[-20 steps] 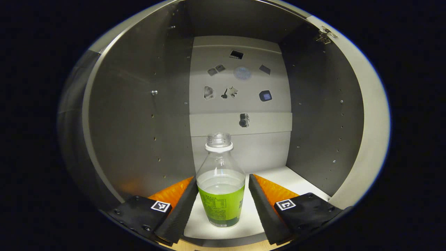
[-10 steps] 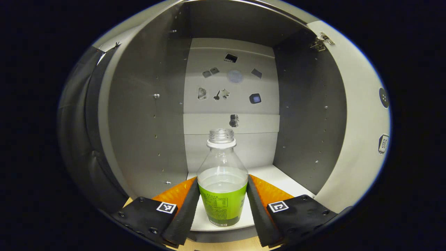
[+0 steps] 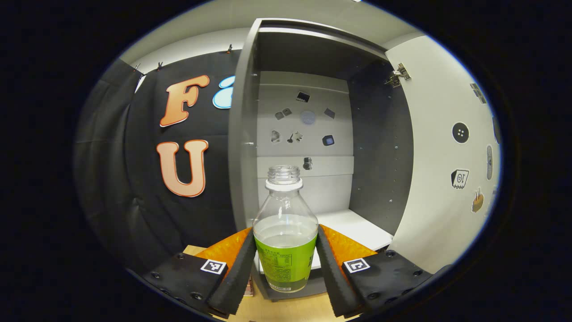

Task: Open the cabinet door with the right hand, grasp the bottle in the cabinet with the left hand and place it on the coaster, then close the cabinet door with the right hand.

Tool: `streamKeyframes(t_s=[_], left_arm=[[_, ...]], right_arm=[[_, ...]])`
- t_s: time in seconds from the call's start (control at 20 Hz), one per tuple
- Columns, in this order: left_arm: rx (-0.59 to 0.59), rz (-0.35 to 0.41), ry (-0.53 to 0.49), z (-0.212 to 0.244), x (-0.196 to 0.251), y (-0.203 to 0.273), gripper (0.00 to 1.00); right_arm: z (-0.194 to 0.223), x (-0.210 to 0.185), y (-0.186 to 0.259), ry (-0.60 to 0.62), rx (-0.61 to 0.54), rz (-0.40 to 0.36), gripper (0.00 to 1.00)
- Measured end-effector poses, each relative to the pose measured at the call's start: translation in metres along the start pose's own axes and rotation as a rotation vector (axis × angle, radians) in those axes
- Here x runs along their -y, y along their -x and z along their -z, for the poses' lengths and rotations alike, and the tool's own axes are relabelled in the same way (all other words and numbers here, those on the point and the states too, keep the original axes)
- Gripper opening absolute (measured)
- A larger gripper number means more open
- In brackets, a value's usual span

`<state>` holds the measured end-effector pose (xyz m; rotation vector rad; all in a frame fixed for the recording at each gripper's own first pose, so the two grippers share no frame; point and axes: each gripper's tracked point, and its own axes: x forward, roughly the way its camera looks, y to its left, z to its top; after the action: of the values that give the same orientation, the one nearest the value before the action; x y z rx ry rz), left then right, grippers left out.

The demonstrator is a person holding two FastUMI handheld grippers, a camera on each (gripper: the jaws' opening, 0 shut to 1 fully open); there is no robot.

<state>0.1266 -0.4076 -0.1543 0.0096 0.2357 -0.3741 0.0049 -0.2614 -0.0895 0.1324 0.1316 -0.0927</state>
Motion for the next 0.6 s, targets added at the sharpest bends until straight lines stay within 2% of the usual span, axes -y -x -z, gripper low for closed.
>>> streamKeyframes(t_s=[0.25,0.6], left_arm=[[-0.030,-0.094,0.000,0.040,-0.046,0.045,0.79],[-0.080,-0.127,0.046,0.118,-0.082,0.082,0.81]], right_arm=[[0.002,-0.007,0.016,-0.001,-0.005,-0.025,0.93],[0.004,-0.027,0.017,0.009,-0.019,-0.049,0.93]])
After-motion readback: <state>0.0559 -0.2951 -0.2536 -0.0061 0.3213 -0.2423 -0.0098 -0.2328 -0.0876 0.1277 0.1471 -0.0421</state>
